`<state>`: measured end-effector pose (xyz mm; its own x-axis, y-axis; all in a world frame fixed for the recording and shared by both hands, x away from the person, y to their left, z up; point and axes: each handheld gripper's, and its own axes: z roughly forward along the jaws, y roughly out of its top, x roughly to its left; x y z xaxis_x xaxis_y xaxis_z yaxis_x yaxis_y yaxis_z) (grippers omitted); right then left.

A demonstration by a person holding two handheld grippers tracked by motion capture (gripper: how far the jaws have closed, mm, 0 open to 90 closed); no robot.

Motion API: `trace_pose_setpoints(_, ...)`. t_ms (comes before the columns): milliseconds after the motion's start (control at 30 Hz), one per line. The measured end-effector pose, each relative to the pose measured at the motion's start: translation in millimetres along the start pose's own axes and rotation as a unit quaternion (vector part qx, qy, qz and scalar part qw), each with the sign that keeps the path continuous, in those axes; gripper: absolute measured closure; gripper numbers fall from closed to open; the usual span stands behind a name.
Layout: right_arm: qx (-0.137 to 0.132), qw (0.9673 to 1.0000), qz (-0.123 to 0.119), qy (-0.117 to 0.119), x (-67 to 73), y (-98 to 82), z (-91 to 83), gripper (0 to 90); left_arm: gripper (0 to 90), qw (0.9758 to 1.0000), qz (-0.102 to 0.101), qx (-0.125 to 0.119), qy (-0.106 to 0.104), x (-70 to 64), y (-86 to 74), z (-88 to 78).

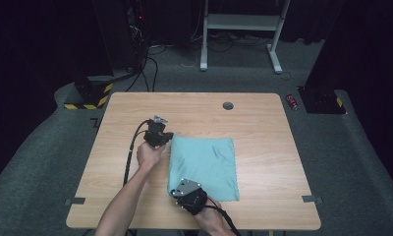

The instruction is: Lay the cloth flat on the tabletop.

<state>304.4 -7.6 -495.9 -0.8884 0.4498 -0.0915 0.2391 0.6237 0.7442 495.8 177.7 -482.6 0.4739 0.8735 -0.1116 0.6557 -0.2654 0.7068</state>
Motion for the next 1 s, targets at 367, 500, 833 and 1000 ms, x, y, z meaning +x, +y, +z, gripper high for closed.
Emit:
trace_pose_setpoints(367, -0.022, 0.9995, -0.011, 0.019, 7.6, 23.6, -0.5, 90.0, 90.0, 1.0, 0.004, -0.006, 0.006, 14.8, 6.6, -27.9)
trace_pose_setpoints(500, -0.037, 0.999, -0.009, 0.024, 8.9, 30.6, -3.1, 90.0, 90.0, 0.9999, 0.01, -0.01, 0.009, 16.9, 12.2, -39.7)
trace_pose_setpoints(833, -0.053, 0.9985, 0.01, 0.0, 3.0, 11.7, -24.3, 90.0, 90.0, 0.9994, 0.025, -0.014, -0.016, -7.1, 23.6, -26.6)
trace_pose_setpoints(1000, -0.061, 0.9974, 0.028, -0.027, -4.0, -9.3, -43.3, 90.0, 90.0, 0.9982, 0.043, -0.009, -0.041, -31.7, 35.7, -8.7)
